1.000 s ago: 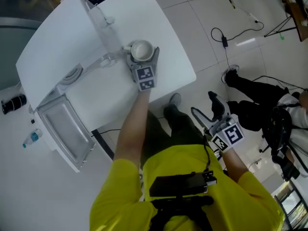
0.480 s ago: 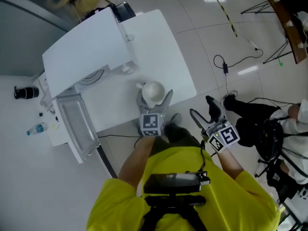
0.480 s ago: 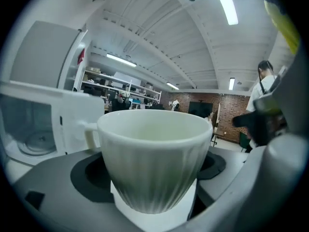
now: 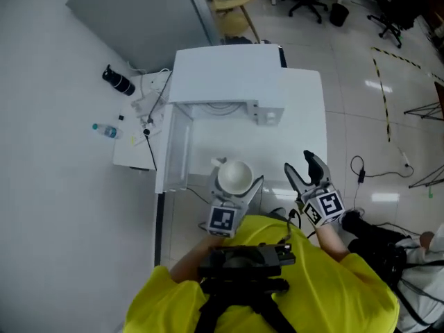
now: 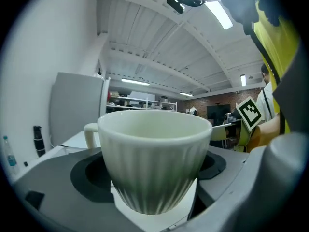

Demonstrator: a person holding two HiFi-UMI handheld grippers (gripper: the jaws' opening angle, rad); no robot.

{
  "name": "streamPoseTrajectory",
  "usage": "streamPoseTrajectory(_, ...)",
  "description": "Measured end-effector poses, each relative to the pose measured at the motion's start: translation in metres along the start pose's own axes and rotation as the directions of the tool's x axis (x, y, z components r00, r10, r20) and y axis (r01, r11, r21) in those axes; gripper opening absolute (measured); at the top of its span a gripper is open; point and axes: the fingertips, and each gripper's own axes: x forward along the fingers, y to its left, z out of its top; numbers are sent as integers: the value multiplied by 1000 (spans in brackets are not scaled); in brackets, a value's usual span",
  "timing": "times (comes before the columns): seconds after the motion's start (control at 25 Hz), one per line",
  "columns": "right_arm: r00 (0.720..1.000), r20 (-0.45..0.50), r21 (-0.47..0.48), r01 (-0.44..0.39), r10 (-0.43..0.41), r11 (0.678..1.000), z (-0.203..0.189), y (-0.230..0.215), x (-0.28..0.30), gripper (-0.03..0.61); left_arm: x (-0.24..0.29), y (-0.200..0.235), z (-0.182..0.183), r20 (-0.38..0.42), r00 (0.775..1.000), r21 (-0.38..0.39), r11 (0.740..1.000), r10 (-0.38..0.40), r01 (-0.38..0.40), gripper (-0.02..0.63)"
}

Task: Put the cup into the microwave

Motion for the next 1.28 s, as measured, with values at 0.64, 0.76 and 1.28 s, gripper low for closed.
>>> streamPoseTrajectory(0.64,987,-92,20,-133,135,991,-39,147,182,301,-69,177,-30,-56,997,-6,998,59,-60,463)
streamPoseTrajectory(0.76,992,-99,31,-81,83,996,-46,142,195,301,-46,186,-42,-80,996,-42,999,26,-29,463)
streamPoseTrajectory(1.28,974,-217,195,109,-66,975,-115,51,173,301,160,237,-173,-229,972,-77,995,43,-62,463)
